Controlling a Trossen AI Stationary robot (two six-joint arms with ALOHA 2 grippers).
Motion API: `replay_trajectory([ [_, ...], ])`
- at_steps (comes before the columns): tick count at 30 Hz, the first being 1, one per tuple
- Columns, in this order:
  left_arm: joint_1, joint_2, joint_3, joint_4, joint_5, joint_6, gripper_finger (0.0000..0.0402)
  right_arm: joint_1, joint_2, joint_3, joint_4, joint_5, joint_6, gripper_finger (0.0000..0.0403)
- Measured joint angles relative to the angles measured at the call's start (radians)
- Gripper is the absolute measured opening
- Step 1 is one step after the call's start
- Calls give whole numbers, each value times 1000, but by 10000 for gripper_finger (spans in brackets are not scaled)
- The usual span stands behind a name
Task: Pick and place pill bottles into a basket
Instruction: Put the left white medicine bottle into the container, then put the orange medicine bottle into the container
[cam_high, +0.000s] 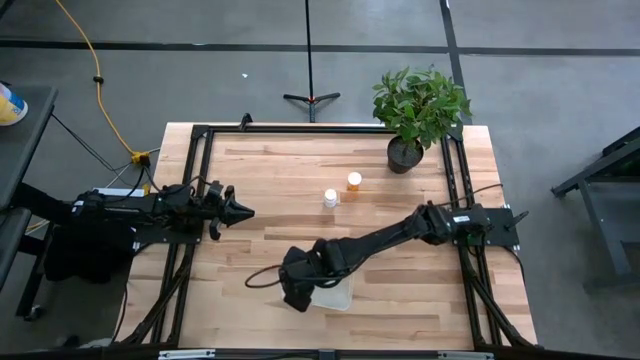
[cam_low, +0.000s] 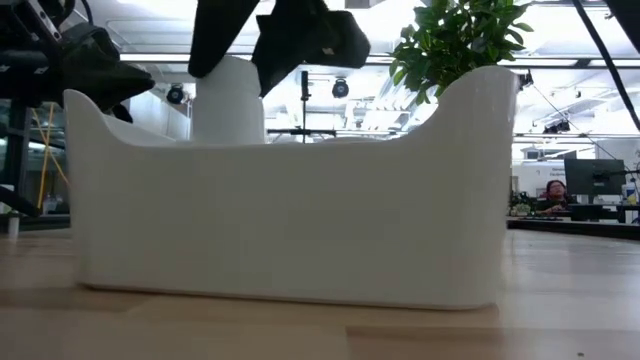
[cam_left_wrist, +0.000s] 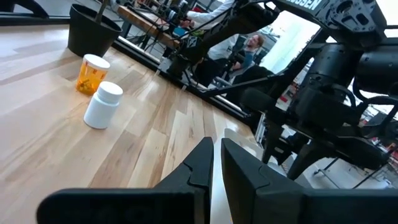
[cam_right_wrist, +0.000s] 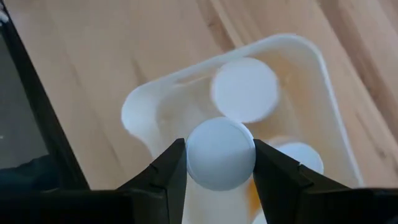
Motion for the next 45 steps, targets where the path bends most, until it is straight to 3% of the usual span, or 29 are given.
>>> replay_trajectory([
  [19,0,0,0,0,-4,6,67,-51,69,0,82,-83,-38,142],
  [27,0,0,0,0,-4,5,67,-84,69,0,139,-176,-60,186],
  [45,0,0,0,1,-1,3,67,-108,63,17,136,-236,-125,194],
])
